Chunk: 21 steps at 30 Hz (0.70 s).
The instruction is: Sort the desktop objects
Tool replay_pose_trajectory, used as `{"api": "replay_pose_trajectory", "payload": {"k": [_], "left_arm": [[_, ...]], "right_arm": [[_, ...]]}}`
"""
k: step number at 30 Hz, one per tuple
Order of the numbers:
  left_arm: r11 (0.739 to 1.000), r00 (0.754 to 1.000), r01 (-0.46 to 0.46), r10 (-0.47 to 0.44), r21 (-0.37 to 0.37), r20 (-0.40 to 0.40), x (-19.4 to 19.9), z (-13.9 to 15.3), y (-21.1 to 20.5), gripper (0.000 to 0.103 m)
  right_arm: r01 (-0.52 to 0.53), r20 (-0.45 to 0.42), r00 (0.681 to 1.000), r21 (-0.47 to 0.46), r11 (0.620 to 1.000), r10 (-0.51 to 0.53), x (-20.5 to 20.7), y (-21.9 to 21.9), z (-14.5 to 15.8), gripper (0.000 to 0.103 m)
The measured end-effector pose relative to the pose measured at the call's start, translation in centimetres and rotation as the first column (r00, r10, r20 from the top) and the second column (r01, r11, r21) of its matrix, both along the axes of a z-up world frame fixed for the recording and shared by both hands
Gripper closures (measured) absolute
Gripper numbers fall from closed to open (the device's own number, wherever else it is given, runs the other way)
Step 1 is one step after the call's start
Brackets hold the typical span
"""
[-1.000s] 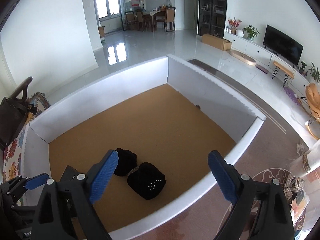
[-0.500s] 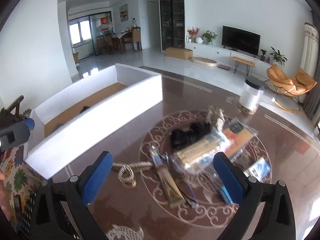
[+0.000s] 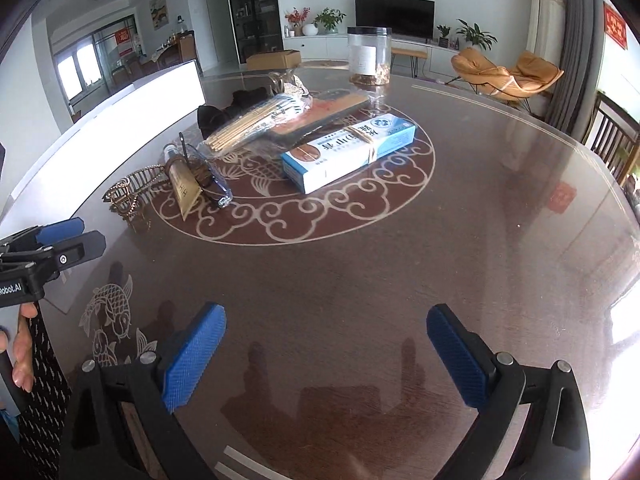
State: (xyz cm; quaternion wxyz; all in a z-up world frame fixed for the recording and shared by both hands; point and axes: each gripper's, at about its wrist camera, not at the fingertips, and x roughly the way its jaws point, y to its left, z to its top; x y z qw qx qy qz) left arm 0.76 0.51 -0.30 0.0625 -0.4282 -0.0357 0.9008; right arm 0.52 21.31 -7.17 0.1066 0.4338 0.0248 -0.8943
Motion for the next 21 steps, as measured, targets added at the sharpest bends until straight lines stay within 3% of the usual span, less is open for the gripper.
{"api": "replay_pose_trajectory", "payload": {"k": [6, 21], "left_arm": [[1.000, 1.000, -0.004, 0.004, -0.020, 0.000, -0.1, -1.0, -0.5, 0.012], [0.999, 1.000, -0.023, 0.023, -0.039, 0.012, -0.9, -1.9, -0.7, 0.012]], "right_arm": [[0.074, 0.027, 0.997, -0.046, 0.996, -0.073, -0.7, 1.2, -0.7, 0.002], [0.071, 0.024, 0.997, 0.020, 0.997, -0.072, -0.6, -0.1, -1.7, 0.002]]}}
